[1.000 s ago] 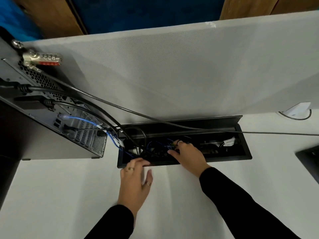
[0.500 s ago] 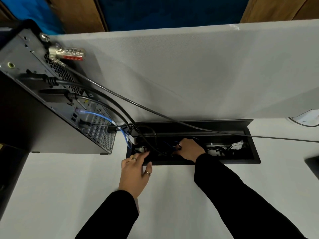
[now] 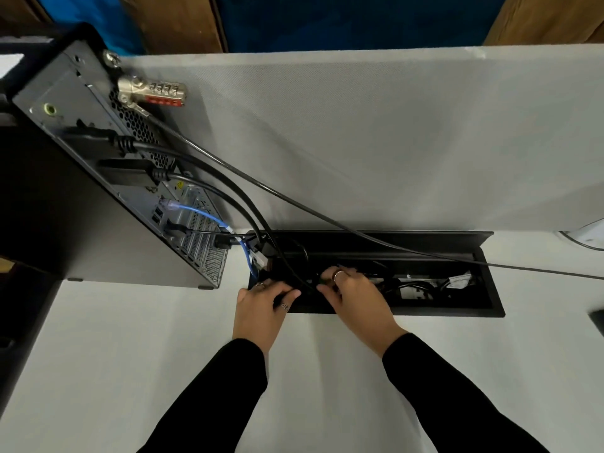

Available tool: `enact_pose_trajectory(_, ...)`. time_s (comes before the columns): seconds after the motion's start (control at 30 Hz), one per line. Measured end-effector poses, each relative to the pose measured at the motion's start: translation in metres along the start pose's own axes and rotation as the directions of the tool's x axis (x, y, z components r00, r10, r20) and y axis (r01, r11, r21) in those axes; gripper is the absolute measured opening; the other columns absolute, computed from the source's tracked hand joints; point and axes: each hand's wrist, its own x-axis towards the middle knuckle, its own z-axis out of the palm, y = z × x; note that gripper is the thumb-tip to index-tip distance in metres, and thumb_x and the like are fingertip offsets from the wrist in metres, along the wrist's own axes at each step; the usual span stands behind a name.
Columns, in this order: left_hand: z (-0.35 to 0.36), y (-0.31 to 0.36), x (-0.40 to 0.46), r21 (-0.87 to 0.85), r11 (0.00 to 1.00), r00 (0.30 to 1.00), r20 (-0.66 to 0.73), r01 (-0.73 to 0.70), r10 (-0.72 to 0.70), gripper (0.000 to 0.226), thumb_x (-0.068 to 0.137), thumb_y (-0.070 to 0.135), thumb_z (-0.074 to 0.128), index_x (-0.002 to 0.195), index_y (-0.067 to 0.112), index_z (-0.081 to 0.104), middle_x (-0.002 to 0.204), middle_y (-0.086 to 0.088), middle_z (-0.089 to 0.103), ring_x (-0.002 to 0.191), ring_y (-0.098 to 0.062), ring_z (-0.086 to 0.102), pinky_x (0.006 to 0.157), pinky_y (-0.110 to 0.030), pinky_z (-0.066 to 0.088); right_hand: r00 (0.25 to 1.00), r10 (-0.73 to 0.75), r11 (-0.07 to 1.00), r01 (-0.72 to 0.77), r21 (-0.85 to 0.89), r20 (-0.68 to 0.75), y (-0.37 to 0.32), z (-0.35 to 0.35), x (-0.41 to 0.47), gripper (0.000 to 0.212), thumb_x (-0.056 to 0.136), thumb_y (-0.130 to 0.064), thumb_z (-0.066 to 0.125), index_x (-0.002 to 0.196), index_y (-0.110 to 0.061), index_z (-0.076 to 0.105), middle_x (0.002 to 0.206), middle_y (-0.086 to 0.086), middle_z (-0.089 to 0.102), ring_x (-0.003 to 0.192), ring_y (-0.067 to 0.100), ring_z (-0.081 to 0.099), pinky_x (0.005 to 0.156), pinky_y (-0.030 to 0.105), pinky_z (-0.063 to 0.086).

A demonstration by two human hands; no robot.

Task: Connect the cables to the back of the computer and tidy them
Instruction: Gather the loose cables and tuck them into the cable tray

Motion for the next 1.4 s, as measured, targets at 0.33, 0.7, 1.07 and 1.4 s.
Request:
enact_pose_trajectory(0.33,-0.009,-0.007,0.0,-0.208,0.978,0.998,0.062,0.031,-0.018,0.005,0.077,0.017,0.07,0.077,0.021,0.068,0.066,0.017,0.067,0.066,-0.009,0.063,0.07,-0.024,0.05,0.949,0.095,0.934,-0.19,0.304,0.3,0.0,-0.007,0.02,0.009,0.08,-0.019,0.071,0.087,-0.014,0.067,0.076,-0.002,0.064,0.067,0.003,0.058,0.06,0.004,0.039)
enact_pose_trajectory(0.7,-0.004,-0.007,-0.004,-0.268,0.953,0.986,-0.045,0.144,-0.161,0.01,0.087,0.017,0.062,0.092,0.01,0.066,0.074,-0.007,0.068,0.073,-0.028,0.062,0.069,-0.039,0.052,0.956,0.145,0.931,-0.219,0.292,0.256,-0.017,0.023,0.033,0.03,0.07,-0.03,0.079,0.078,-0.019,0.052,0.062,-0.01,0.054,0.058,0.002,0.051,0.056,0.011,0.039)
enact_pose_trajectory(1.07,-0.004,-0.011,-0.007,-0.29,0.952,0.987,-0.1,0.095,-0.128,0.01,0.085,0.006,0.063,0.094,0.009,0.067,0.072,0.005,0.065,0.07,-0.014,0.063,0.07,-0.034,0.054,0.839,0.081,0.944,-0.239,0.229,0.538,0.002,0.007,0.057,0.02,0.07,-0.006,0.074,0.084,-0.011,0.061,0.075,0.002,0.063,0.068,0.012,0.057,0.052,0.009,0.042)
enact_pose_trajectory(1.4,-0.002,-0.012,-0.009,-0.291,0.954,0.981,-0.152,0.07,-0.119,0.013,0.081,0.004,0.063,0.092,0.01,0.067,0.069,0.024,0.057,0.069,-0.011,0.057,0.066,-0.02,0.048,0.825,0.074,0.994,-0.109,0.028,0.56,-0.013,0.037,0.075,0.028,0.074,0.002,0.06,0.057,-0.015,0.046,0.057,-0.004,0.045,0.051,0.005,0.042,0.044,0.016,0.031)
